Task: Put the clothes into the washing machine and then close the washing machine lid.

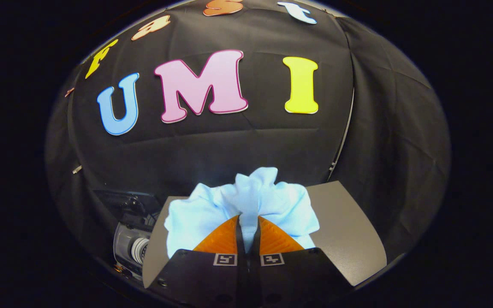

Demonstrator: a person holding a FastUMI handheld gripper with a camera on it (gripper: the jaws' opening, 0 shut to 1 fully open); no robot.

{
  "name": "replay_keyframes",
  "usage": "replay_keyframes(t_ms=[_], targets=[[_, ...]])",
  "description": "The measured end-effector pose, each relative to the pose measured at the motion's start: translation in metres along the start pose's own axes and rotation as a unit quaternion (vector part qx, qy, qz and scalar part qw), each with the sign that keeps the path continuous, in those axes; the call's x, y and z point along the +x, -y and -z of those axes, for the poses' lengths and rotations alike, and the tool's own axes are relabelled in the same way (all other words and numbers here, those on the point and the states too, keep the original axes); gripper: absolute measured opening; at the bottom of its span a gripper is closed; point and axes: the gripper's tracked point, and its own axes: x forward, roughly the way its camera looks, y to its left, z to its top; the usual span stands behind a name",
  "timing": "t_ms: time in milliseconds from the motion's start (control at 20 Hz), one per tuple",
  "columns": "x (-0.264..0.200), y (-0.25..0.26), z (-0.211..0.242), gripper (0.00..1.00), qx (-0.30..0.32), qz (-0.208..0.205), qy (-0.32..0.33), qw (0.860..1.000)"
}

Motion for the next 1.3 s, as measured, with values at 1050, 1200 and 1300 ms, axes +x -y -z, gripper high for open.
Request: replay_keyframes(t_ms=[1050,1200,1300], targets=[[-0.195,-0.261,-0.09,0.05,-0.073,-0.26,0.249,0.93],[-0.212,-0.309,-0.069,0.05,-0.083,-0.314,0.241,0.915],[-0.208,-0.335,-0.054,0.05,-0.091,-0.339,0.232,0.907]])
